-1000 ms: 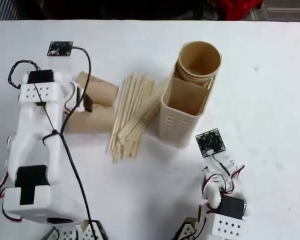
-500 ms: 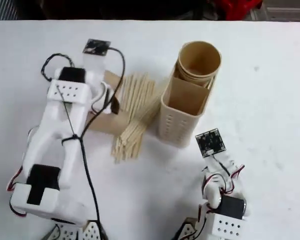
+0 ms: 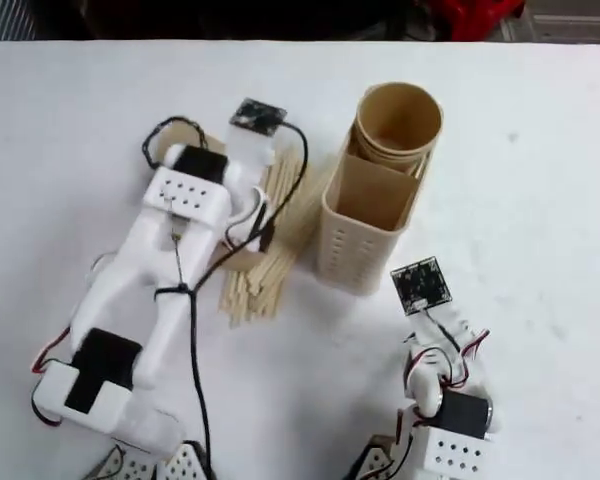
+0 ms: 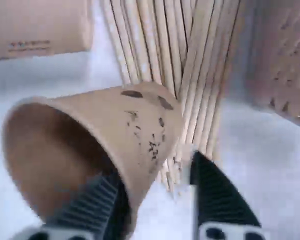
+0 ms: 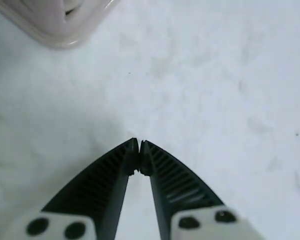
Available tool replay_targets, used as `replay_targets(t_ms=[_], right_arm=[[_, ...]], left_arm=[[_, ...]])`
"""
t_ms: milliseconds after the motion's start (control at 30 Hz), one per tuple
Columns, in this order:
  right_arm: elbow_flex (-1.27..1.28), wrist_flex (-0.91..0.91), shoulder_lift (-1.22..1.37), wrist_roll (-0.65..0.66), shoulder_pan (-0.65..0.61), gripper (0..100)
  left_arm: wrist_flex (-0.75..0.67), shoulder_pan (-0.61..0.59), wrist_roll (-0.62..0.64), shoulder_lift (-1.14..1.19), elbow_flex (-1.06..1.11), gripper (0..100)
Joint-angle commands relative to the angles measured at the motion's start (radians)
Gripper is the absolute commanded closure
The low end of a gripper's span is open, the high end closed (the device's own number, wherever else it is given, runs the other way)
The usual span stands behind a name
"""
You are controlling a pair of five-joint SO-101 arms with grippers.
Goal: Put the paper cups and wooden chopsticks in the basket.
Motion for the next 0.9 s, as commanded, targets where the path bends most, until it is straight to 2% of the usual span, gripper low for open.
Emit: replay_targets(t_ms=[0,100,367,633,733,867], right_arm=[[0.009,-0.004,-0.012,0.008,-0.007,98.1],[0.009,-0.004,-0.012,0.008,-0.007,98.1],[0.009,-0.004,-0.012,0.008,-0.005,98.1],[0.009,-0.004,-0.012,0.008,-0.005,98.1],[0.009,-0.004,-0.012,0.008,-0.005,98.1],[0.009,-0.004,-0.012,0.008,-0.005,98.1]], left_arm=[[-0.072,0.015,-0.057,-0.01,0.051,93],[-0.048,0.008,-0.061,-0.013,0.023,98],[0.14,0.01,-0.061,-0.013,-0.172,98],[0.411,0.059,-0.063,-0.099,-0.631,98],[0.416,0.116,-0.084,-0.154,-0.778,98],[0.385,0.197,-0.086,-0.157,-0.867,98]])
